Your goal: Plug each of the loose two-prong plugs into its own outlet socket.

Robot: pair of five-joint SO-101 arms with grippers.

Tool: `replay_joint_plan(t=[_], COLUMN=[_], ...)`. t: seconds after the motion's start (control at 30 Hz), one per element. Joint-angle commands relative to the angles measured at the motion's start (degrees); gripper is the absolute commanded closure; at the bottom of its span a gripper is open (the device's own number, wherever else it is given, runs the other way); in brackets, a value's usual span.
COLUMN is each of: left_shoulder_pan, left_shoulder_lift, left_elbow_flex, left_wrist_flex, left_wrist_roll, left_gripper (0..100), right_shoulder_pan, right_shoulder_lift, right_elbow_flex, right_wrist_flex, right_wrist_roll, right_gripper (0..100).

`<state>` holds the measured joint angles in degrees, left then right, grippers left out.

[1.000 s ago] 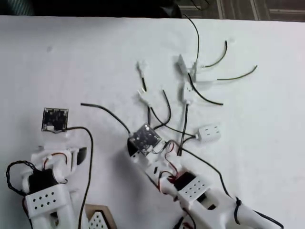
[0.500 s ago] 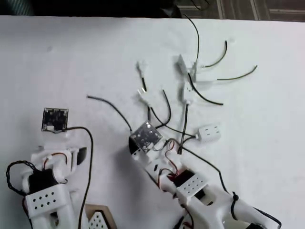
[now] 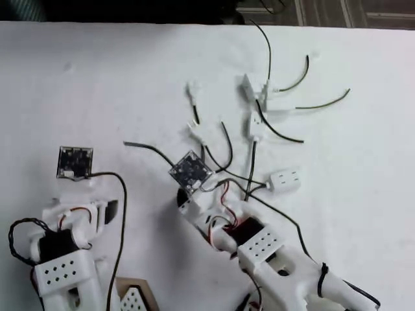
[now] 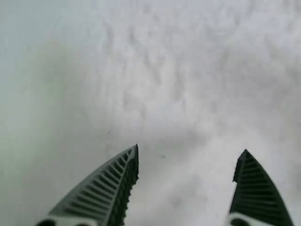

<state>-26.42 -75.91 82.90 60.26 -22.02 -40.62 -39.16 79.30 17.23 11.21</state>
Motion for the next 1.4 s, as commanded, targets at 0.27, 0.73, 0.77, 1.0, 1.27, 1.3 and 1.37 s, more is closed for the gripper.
replay_joint_plan(t=[0.27, 0.73, 0.77, 1.0, 1.27, 1.3, 1.37], left_shoulder_pan=[-0.4, -0.4, -0.4, -0.4, -0.4, -0.4, -0.4], left_shoulder_lift=[-0.7, -0.7, -0.7, -0.7, -0.7, -0.7, -0.7], left_elbow_flex=[-0.6, -0.5, -0.5, -0.5, -0.5, -0.5, -0.5], left_wrist_flex=[-0.9, -0.9, -0.9, -0.9, -0.9, -0.9, -0.9], left_wrist_roll=[0.1, 0.1, 0.1, 0.1, 0.1, 0.1, 0.0], left_gripper=[68, 68, 68, 68, 68, 68, 68], right_shoulder_pan=[3.3, 3.7, 3.7, 3.8, 3.7, 3.7, 3.7], right_shoulder_lift=[0.8, 0.8, 0.8, 1.2, 1.4, 1.4, 1.4], right_elbow_flex=[-0.9, -5.1, -5.4, -6.8, -12.1, -12.3, -13.3], right_wrist_flex=[7.6, 18.2, 18.7, 21.1, 23.0, 22.9, 23.0], right_wrist_roll=[0.1, 0.8, 1.8, 4.1, 4.1, 4.0, 3.8], right_gripper=[98.1, 98.1, 98.1, 98.1, 98.1, 98.1, 98.1])
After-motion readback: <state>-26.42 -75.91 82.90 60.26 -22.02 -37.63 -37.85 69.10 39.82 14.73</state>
